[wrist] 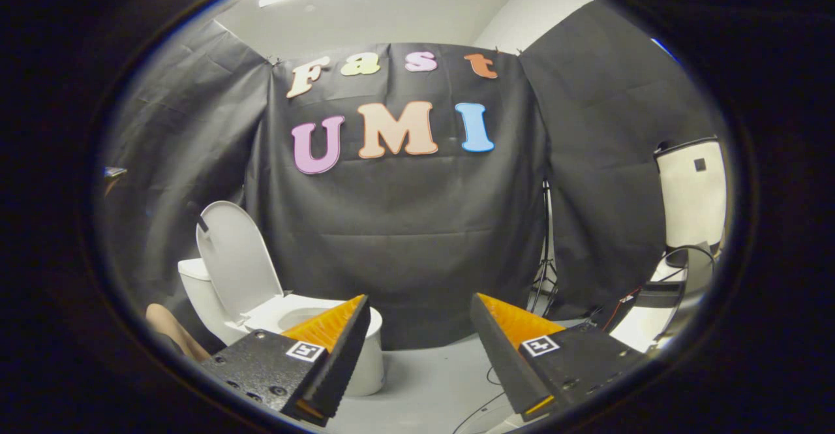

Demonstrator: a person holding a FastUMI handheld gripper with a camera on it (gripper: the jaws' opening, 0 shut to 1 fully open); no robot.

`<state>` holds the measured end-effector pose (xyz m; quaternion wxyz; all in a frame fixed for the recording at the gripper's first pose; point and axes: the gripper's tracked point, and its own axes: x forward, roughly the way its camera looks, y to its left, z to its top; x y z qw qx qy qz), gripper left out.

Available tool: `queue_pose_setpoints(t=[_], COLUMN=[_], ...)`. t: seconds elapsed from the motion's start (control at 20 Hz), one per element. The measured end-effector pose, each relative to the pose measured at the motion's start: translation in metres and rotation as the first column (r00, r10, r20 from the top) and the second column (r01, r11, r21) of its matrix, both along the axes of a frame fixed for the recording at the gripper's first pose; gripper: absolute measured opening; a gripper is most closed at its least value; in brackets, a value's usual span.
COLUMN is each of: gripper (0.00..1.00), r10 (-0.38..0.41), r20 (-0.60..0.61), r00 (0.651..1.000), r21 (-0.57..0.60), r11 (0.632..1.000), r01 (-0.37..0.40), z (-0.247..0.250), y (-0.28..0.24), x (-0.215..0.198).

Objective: Open the toilet lid.

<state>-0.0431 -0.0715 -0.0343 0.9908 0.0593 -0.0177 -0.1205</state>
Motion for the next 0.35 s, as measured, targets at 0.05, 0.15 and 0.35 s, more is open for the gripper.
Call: queue_pose_setpoints(t=[0.05, 0.15, 0.35], gripper=[0.94, 0.94, 0.94], r10=[-0.001, -0.01, 0.0], r20=[-0.001, -0.004, -0.019], r00=[1.0, 1.0, 1.0], r21=[0.005, -0.021, -0.029], r11=[1.0, 1.0, 1.0], r01=[0.001, 0.01, -0.001], z=[-0.002, -0.0015, -0.0005], y=[-0.0003, 0.0009, 0.0028], x=[0.0007, 0.0005, 0.0009])
